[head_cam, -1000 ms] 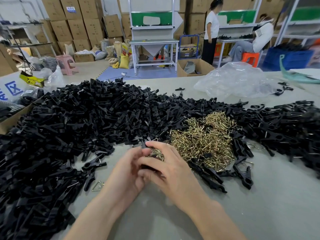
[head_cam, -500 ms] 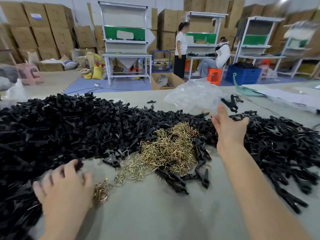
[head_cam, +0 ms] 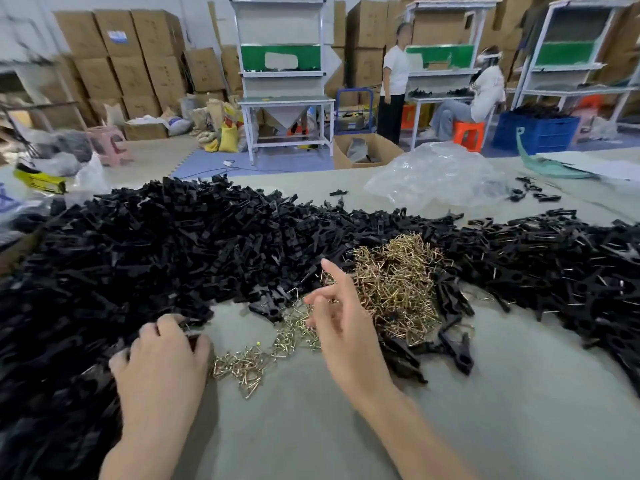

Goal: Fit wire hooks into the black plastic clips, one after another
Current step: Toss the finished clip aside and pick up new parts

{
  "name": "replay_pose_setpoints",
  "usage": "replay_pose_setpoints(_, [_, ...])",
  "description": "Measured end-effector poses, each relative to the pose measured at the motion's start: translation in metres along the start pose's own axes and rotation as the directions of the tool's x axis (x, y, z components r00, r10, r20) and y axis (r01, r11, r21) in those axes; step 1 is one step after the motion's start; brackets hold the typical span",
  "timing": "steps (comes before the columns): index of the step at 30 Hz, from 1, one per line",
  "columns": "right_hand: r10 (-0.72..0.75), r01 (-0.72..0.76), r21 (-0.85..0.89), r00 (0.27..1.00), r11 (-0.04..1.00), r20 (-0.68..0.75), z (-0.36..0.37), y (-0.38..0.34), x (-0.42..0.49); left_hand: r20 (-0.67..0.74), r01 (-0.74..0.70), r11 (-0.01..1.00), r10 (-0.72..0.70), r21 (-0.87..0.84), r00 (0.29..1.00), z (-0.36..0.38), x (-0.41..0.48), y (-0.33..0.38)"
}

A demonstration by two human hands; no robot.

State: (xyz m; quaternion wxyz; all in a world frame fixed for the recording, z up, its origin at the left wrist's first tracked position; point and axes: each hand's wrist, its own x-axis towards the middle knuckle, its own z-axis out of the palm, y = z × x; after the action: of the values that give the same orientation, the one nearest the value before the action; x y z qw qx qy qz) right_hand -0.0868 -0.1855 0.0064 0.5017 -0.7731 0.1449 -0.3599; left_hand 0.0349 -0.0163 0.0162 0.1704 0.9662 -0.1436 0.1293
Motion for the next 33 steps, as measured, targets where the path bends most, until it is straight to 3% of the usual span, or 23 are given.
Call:
replay_pose_setpoints(5, [0.013, -0.007, -0.06, 0.995, 0.998, 0.101, 0.007, 0.012, -0.001, -0.08, -0.078, 0.991, 0.069, -0.109, 0.994, 0.007, 0.006, -0.002])
replay_pose_setpoints(10, [0.035, -0.024, -0.109, 0.994, 0.994, 0.107, 0.006, 0.018, 0.001, 0.038, -0.013, 1.0, 0.014, -0.018, 0.999, 0.011, 0.01, -0.008])
replay_pose_setpoints(14, [0.062, -0.049, -0.109, 0.991, 0.993, 0.116, 0.007, 0.019, 0.003, -0.038, -0.025, 0.996, 0.022, -0.088, 0.999, 0.009, 0.015, -0.011])
replay_pose_setpoints(19, [0.085, -0.076, -0.083, 0.989, 0.994, 0.119, 0.007, 0.018, 0.003, 0.119, -0.083, 0.996, 0.085, -0.016, 0.989, 0.014, 0.026, -0.015])
replay_pose_setpoints(25, [0.1, -0.089, -0.089, 0.987, 0.992, 0.122, 0.006, 0.018, 0.003, 0.042, -0.07, 0.99, 0.076, -0.122, 0.996, 0.014, 0.025, -0.011])
replay_pose_setpoints(30, [0.098, -0.088, -0.091, 0.988, 0.992, 0.119, 0.007, 0.018, 0.003, 0.187, -0.185, 0.98, 0.195, -0.073, 0.963, 0.016, 0.03, -0.017])
replay_pose_setpoints(33, [0.1, -0.089, -0.096, 0.988, 0.991, 0.12, 0.008, 0.019, 0.003, 0.189, -0.2, 0.967, 0.229, -0.159, 0.955, 0.016, 0.036, -0.025])
